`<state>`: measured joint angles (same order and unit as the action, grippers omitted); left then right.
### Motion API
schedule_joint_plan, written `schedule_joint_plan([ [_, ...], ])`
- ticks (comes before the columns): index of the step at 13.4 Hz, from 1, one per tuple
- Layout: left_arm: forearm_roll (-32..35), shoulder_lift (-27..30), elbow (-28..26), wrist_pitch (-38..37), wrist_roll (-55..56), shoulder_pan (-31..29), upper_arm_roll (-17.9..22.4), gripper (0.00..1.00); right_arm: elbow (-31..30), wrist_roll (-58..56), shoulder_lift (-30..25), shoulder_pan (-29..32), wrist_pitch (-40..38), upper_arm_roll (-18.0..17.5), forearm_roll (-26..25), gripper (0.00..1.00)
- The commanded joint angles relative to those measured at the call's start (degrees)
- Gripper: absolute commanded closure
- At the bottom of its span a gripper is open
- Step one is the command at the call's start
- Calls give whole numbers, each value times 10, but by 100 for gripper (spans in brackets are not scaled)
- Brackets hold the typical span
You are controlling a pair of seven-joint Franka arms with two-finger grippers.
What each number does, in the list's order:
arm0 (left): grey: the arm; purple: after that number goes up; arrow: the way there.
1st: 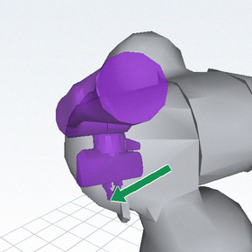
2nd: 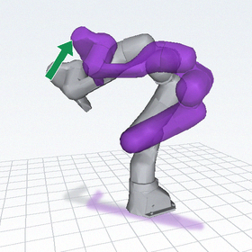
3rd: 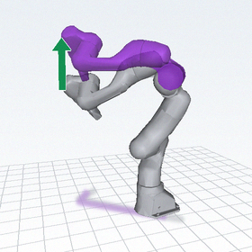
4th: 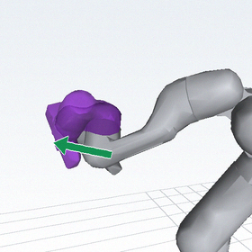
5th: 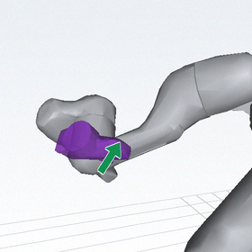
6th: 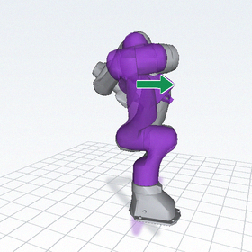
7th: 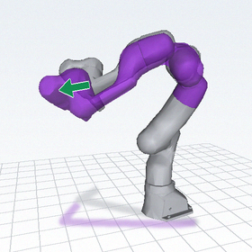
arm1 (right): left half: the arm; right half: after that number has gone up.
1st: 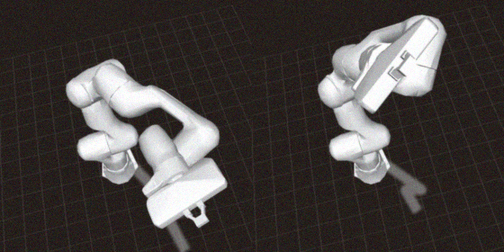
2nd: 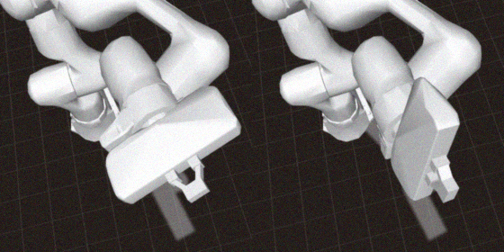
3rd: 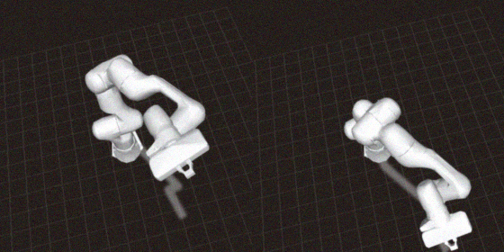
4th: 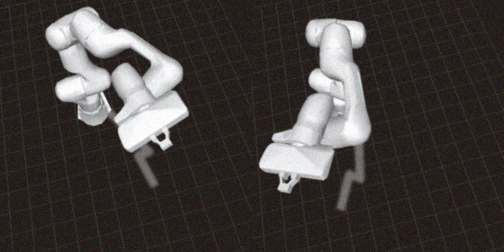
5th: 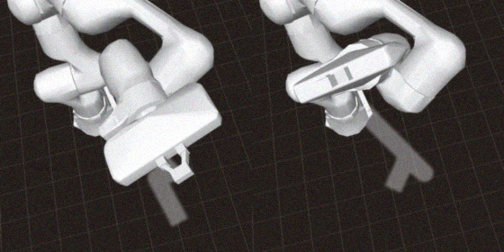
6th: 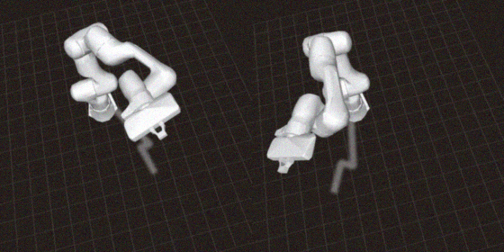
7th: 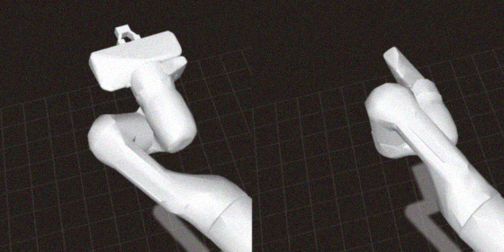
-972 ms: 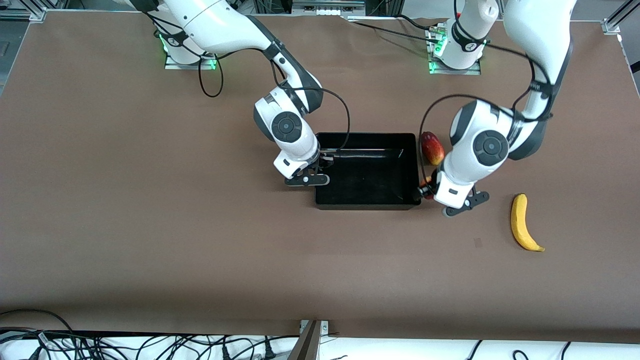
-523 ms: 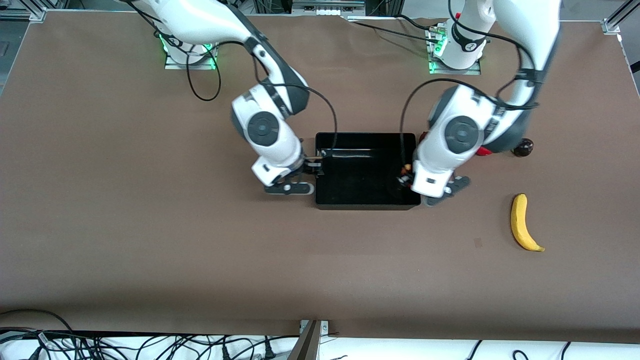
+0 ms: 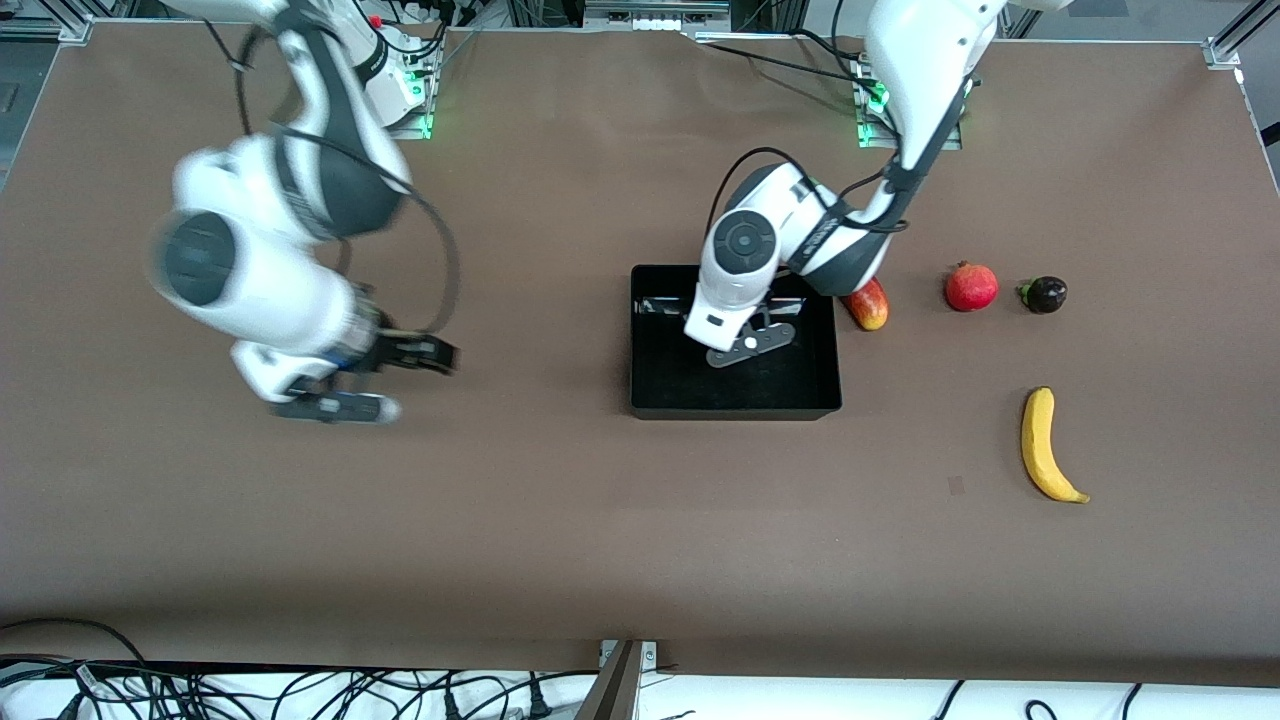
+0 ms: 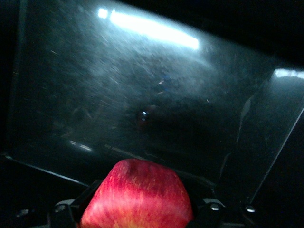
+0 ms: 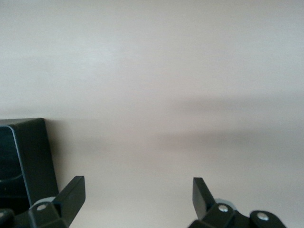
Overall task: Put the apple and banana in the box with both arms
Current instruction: 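Withdraw the right gripper while the left gripper carries the apple over the box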
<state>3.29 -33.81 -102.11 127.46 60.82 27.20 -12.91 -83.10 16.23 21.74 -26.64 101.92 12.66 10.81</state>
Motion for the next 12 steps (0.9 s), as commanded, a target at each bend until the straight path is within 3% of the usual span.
schedule_joint_plan([
  [1, 15, -23, 9, 13, 1, 16, 3, 100, -37, -58, -80, -9, -57, 45, 11, 0],
  [4, 15, -43, 3, 63, 1, 28, -4, 100, -97, -94, -166, -9, -76, 92, 1, 0],
  [5, 16, -49, 2, 76, -1, 28, -4, 86, -117, -106, -189, -9, -76, 101, -3, 0],
  [6, 16, -57, 3, 82, -1, 29, -4, 65, -127, -129, -202, -7, -79, 112, -17, 0],
  [7, 17, -66, 3, 93, -1, 29, -7, 65, -127, -152, -204, 16, -90, 106, -25, 0],
  [8, 17, -74, 2, 103, -1, 29, -7, 65, -127, -163, -207, 47, -97, 82, -33, 0],
  [10, 17, -78, 2, 104, -1, 29, -8, 61, -127, -182, -215, 153, -102, -21, -54, 0],
  [11, 17, -78, 2, 103, 2, 29, -8, 39, -127, -183, -217, 191, -102, -64, -66, 0],
  [12, 16, -78, 2, 101, 12, 29, -8, 0, -128, -183, -221, 218, -102, -90, -69, 0],
])
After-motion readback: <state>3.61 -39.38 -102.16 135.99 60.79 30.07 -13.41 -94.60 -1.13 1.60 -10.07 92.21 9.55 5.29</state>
